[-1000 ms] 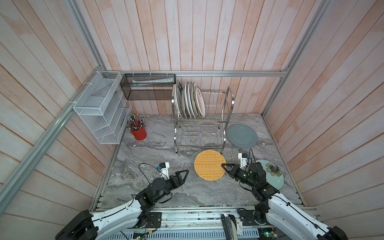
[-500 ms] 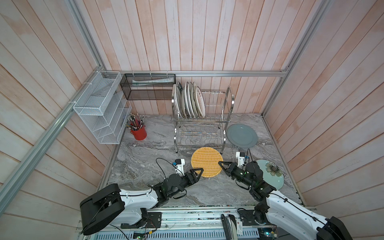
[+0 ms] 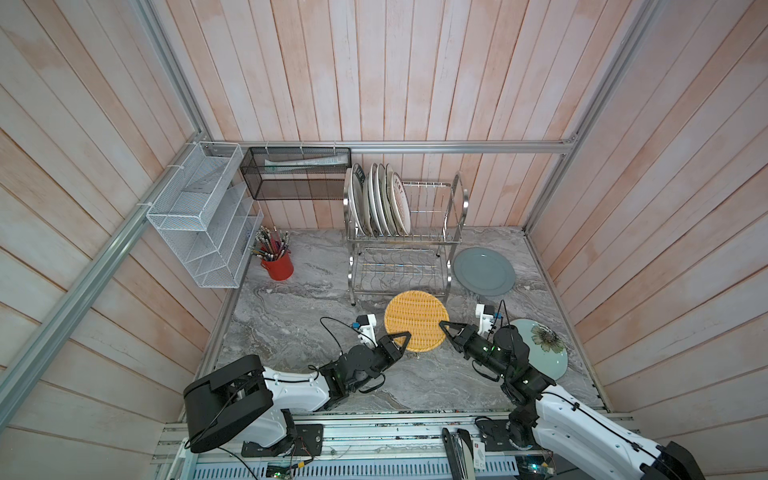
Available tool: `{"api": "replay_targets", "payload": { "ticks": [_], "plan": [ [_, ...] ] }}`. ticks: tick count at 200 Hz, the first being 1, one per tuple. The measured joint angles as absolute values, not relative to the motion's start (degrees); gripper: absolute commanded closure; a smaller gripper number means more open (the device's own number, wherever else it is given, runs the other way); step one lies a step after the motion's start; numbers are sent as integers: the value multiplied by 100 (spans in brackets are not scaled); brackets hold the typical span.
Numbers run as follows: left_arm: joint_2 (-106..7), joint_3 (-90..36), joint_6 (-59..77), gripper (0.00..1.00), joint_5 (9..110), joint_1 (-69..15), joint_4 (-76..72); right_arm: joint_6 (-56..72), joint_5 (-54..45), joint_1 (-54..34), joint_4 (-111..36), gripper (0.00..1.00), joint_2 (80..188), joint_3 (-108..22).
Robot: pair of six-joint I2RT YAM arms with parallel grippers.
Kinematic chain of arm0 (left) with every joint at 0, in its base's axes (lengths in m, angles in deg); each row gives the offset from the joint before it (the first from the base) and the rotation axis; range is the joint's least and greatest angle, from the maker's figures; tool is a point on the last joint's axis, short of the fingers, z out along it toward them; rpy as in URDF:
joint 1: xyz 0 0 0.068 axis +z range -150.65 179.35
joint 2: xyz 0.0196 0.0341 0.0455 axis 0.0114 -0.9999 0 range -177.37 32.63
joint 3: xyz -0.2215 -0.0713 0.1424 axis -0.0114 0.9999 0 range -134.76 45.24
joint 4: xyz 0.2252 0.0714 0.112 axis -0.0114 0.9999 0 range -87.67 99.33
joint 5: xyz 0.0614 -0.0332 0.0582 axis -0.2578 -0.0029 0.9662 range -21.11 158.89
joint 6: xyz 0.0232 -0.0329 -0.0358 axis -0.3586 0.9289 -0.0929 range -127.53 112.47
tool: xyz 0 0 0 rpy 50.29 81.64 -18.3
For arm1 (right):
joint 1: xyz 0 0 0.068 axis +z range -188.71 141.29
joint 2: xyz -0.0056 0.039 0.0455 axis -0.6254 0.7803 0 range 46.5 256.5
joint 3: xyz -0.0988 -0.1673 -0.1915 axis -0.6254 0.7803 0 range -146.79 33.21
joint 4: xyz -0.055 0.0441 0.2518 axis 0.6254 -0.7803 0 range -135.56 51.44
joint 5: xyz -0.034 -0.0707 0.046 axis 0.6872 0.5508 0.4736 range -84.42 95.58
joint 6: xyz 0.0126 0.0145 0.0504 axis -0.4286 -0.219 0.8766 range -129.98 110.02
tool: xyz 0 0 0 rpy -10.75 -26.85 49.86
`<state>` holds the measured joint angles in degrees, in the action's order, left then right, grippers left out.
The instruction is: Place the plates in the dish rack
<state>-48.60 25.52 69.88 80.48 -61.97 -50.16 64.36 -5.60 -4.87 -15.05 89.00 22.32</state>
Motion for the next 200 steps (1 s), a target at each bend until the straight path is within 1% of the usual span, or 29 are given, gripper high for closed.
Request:
{"api": "replay_targets", "payload": {
  "ticks": [14,29,44,64,82,114,122,125,126,127,138,146,152,171,184,188,193,196,200],
  "plan": [
    [-4956,2549,7029,78,8077,-6197,-5156,6441,-536,-478,-1514,100,8896,2249],
    [-5035,2549,7090,83,8096,-6204,-5285,6452,-497,-460,-1498,100,8896,2273],
    [-5085,2549,7208,86,8144,-6219,-5420,6430,-462,-449,-1487,100,8894,2297],
    [-5122,2549,7410,95,8273,-6223,-5560,6303,-429,-417,-1420,100,8863,2310],
    [-5179,2556,7573,100,8383,-6254,-5652,6198,-399,-384,-1335,100,8815,2321],
    [-5332,2556,7624,100,8595,-6348,-5827,6150,-305,-336,-1282,100,8815,2356],
    [-5369,2558,7628,100,8610,-6357,-5860,6148,-283,-327,-1275,83,8815,2376],
    [-5380,2558,7628,100,8614,-6361,-5869,6143,-278,-325,-1273,78,8815,2385],
    [-5382,2558,7630,100,8617,-6361,-5869,6143,-278,-323,-1273,78,8815,2387],
    [-5387,2560,7630,100,8619,-6363,-5873,6148,-276,-320,-1271,75,8815,2387],
    [-5417,2576,7565,100,8619,-6387,-5897,6248,-287,-307,-1234,56,8815,2398],
    [-5420,2595,7514,100,8612,-6409,-5906,6288,-291,-285,-1192,45,8806,2398],
    [-5417,2617,7490,100,8612,-6422,-5923,6303,-291,-272,-1168,38,8793,2398],
    [-5382,2724,7405,100,8610,-6449,-5932,6316,-278,-268,-1122,21,8747,2396],
    [-5293,2810,7359,100,8612,-6449,-5888,6312,-230,-268,-1105,18,8743,2396],
    [-5253,2842,7342,100,8617,-6449,-5875,6296,-202,-268,-1101,11,8745,2396],
    [-5192,2884,7318,100,8625,-6453,-5853,6279,-171,-268,-1096,5,8747,2396],
    [-5157,2904,7302,100,8632,-6453,-5842,6305,-152,-268,-1096,3,8751,2396],
    [-5103,2936,7287,100,8634,-6455,-5827,6229,-128,-268,-1092,2,8758,2396]
  ]
}}
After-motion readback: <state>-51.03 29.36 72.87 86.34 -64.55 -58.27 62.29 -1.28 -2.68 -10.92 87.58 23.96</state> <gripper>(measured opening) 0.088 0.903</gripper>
